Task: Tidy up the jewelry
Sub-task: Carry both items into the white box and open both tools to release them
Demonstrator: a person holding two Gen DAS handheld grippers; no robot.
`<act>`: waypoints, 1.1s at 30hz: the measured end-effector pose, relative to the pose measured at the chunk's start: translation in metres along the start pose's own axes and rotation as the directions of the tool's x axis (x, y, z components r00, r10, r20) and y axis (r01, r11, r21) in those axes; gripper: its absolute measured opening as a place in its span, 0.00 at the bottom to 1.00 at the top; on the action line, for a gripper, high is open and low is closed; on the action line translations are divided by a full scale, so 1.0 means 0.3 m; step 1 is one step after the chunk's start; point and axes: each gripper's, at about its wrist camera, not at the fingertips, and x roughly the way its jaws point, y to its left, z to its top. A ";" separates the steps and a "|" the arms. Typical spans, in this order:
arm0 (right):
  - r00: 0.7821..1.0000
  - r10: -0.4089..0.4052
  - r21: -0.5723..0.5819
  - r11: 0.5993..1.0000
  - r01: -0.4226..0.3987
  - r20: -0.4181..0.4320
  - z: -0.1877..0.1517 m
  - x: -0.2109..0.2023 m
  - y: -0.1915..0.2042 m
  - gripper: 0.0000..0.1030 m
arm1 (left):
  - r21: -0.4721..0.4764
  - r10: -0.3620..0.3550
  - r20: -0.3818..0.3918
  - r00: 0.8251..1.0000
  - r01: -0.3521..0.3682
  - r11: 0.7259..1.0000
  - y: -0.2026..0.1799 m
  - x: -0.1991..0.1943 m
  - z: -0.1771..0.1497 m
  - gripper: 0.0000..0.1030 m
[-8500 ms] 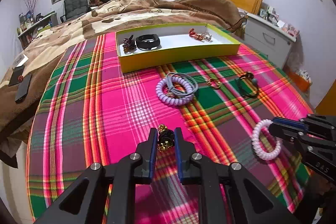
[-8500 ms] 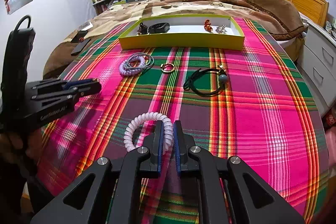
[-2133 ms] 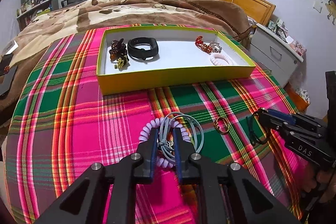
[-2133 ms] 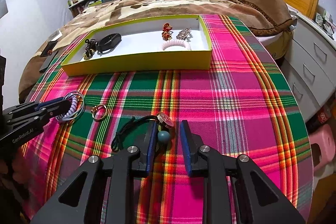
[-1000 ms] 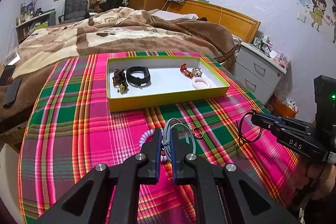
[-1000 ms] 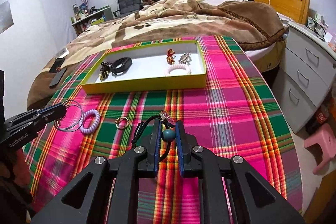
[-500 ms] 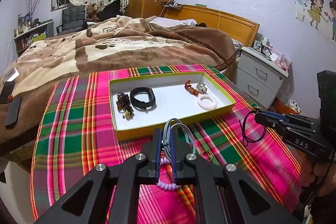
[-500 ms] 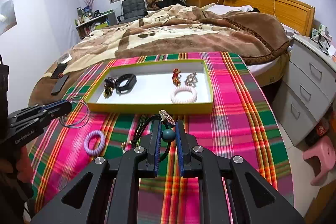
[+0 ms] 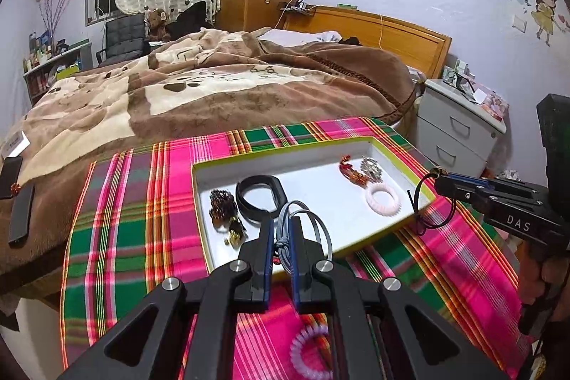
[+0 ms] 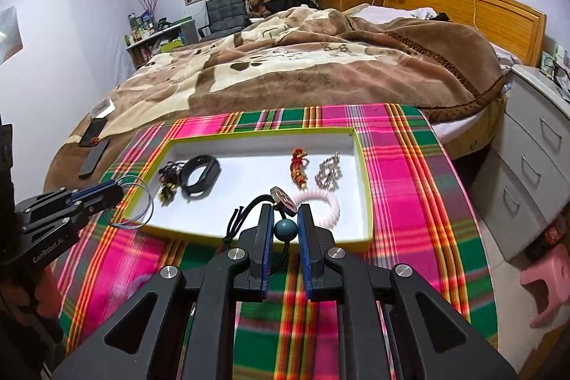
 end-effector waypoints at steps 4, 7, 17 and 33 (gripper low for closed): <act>1.000 -0.003 0.003 1.000 0.003 -0.018 0.032 0.065 -0.017 0.13 | 0.000 0.011 -0.012 1.000 -0.011 1.000 0.024 0.060 0.017 0.07; 0.999 0.005 0.012 1.000 -0.005 -0.035 0.050 0.118 -0.030 0.13 | 0.002 0.018 -0.023 1.000 -0.018 1.000 0.042 0.102 0.018 0.07; 0.993 0.004 0.039 0.999 0.001 -0.117 0.029 0.264 -0.061 0.13 | 0.020 0.044 -0.082 0.996 -0.042 0.999 0.062 0.214 -0.008 0.07; 0.988 0.001 0.037 0.999 0.004 -0.152 0.011 0.293 -0.078 0.15 | 0.030 0.069 -0.140 0.988 -0.066 0.997 0.066 0.273 -0.032 0.08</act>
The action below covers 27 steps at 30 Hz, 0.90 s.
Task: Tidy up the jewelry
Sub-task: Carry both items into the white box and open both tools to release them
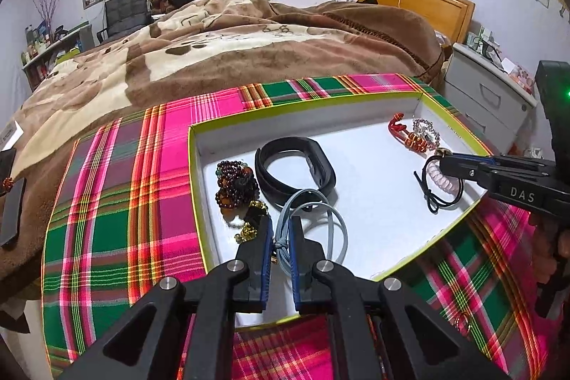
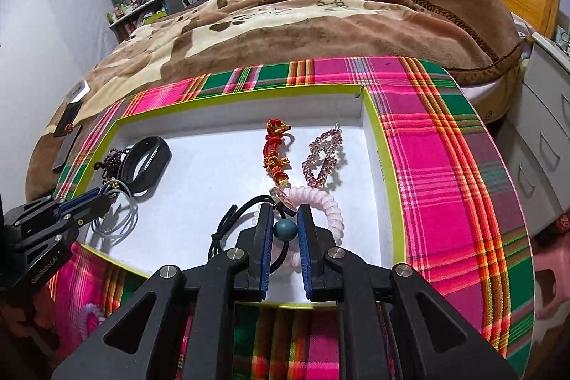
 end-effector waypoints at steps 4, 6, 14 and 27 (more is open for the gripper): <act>1.000 0.000 -0.008 1.000 0.000 0.012 -0.004 -0.015 0.003 0.23 | -0.002 0.008 0.006 1.000 -0.008 1.000 -0.002 -0.008 -0.002 0.08; 1.000 0.001 -0.009 1.000 -0.001 0.017 -0.007 -0.024 0.005 0.24 | -0.005 0.012 0.011 1.000 -0.012 1.000 -0.001 -0.017 -0.004 0.11; 0.999 -0.002 -0.027 1.000 0.004 0.047 -0.024 -0.082 0.025 0.25 | -0.031 0.011 0.054 0.998 -0.009 0.999 0.006 -0.086 -0.014 0.17; 0.992 0.005 -0.031 1.000 -0.001 0.128 -0.094 -0.262 0.059 0.25 | -0.087 0.009 0.147 0.989 0.004 0.996 0.008 -0.287 -0.075 0.17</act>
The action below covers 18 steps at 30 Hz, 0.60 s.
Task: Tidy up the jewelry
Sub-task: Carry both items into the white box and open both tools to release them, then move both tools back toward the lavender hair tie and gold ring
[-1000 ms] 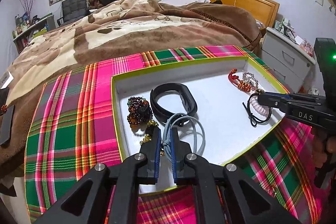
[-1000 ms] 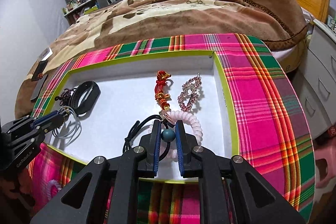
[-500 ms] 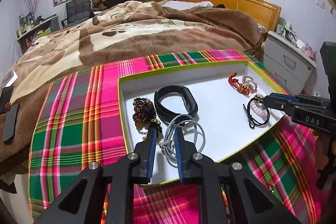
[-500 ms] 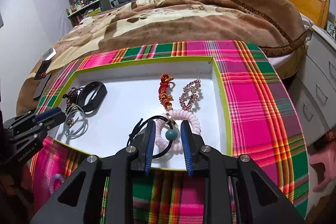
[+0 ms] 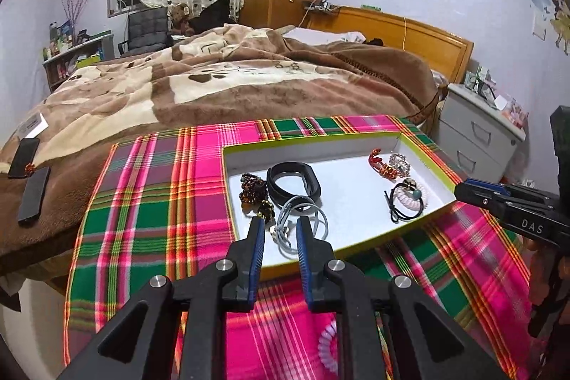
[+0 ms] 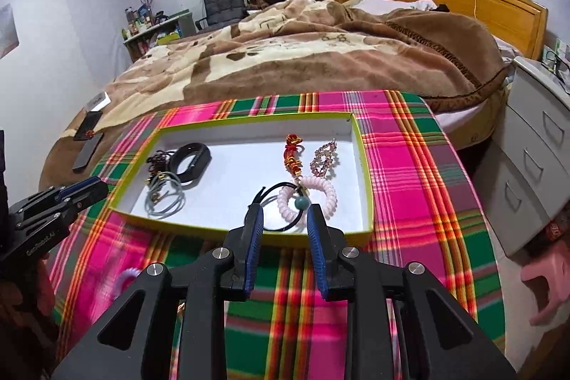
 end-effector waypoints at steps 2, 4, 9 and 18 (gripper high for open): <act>1.000 0.006 0.007 1.000 -0.007 0.010 -0.015 -0.030 0.003 0.26 | -0.007 -0.005 0.006 1.000 0.005 1.000 0.000 -0.024 -0.009 0.17; 1.000 0.019 0.015 1.000 -0.019 0.017 -0.040 -0.062 0.010 0.26 | -0.013 -0.008 0.013 1.000 0.008 1.000 -0.003 -0.058 -0.028 0.17; 0.999 0.036 0.013 0.999 -0.036 0.031 -0.109 -0.129 0.041 0.26 | -0.010 -0.011 0.036 0.999 0.011 1.000 -0.032 -0.133 -0.097 0.17; 0.997 0.046 -0.026 0.999 -0.044 0.061 -0.235 -0.249 0.094 0.26 | -0.016 0.003 0.049 0.999 -0.002 1.000 -0.073 -0.233 -0.227 0.17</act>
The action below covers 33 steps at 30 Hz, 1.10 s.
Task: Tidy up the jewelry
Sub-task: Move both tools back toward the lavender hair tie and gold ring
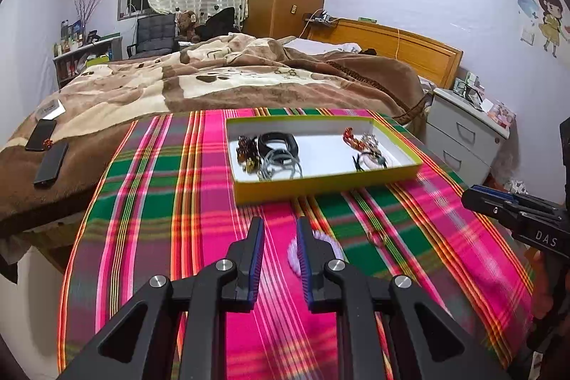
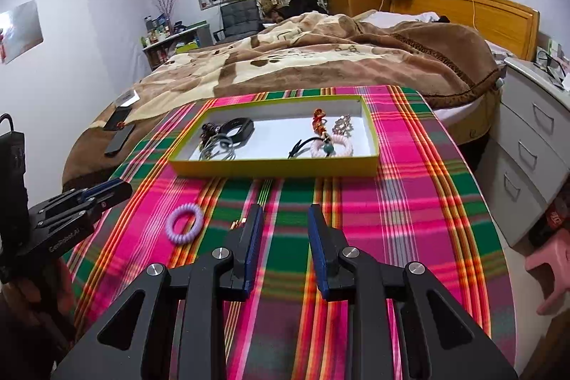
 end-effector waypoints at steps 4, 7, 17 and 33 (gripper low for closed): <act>1.000 0.005 -0.007 1.000 -0.005 -0.005 -0.048 -0.023 0.015 0.26 | 0.021 -0.003 0.003 1.000 0.003 1.000 -0.018 -0.041 -0.045 0.17; 1.000 0.007 -0.007 1.000 -0.007 -0.012 -0.075 -0.030 0.026 0.26 | 0.037 -0.003 0.001 1.000 0.003 0.999 -0.035 -0.066 -0.070 0.17; 1.000 0.014 -0.022 1.000 -0.014 -0.022 -0.112 -0.035 0.053 0.26 | 0.044 -0.009 -0.022 1.000 0.010 0.999 -0.047 -0.073 -0.099 0.17; 0.998 0.016 -0.062 0.998 -0.021 -0.069 -0.088 0.060 0.086 0.26 | 0.055 -0.038 -0.115 0.993 0.045 0.997 -0.024 0.090 -0.048 0.27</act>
